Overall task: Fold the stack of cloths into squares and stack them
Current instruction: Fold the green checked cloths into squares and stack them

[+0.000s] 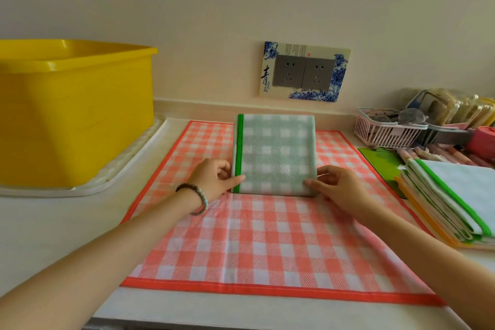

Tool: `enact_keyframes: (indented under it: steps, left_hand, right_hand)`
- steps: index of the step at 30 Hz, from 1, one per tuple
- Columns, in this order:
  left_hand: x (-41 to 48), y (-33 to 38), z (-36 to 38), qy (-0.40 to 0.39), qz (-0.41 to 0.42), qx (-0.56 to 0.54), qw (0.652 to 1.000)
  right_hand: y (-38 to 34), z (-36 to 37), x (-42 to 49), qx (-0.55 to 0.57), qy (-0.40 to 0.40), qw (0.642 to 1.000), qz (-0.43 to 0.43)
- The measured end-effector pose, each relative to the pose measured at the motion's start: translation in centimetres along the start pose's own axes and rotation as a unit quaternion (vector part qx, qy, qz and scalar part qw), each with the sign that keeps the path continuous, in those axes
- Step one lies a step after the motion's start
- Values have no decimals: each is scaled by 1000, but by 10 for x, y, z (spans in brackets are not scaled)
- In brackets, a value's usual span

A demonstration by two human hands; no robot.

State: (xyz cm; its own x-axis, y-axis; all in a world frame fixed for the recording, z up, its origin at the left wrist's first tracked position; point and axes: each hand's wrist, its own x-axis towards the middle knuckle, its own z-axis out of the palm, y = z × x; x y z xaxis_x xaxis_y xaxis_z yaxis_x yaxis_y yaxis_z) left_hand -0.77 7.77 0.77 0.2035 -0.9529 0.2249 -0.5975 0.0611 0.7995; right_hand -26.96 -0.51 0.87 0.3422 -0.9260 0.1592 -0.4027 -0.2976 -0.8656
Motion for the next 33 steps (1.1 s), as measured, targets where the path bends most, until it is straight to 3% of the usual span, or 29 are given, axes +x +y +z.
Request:
enact_keyframes:
  steps: [2, 5, 9, 13, 18, 26, 30, 33]
  left_hand:
    - [6, 0, 2, 5, -43, 19, 999]
    - [12, 7, 3, -7, -60, 134, 989]
    - [18, 18, 5, -41, 46, 310, 949]
    - [24, 14, 15, -129, 62, 308, 940]
    - [21, 3, 29, -157, 29, 344, 925]
    - [24, 1, 32, -153, 20, 365, 918]
    - [32, 10, 25, -189, 6, 391, 901]
    - [47, 21, 19, -175, -15, 372, 911]
  right_hand:
    - [0, 3, 6, -20, 9, 1000, 17]
    - [-1, 3, 12, -63, 24, 997, 35]
    - [-6, 4, 15, -139, 19, 989, 57]
    - [-15, 18, 17, -209, 34, 977, -20]
    - [-32, 57, 31, -295, -5, 949, -113]
    - [-21, 88, 54, -410, -132, 898, -86]
    - [-9, 61, 55, -427, -131, 894, -36]
    - [-2, 48, 55, -430, -113, 896, -4]
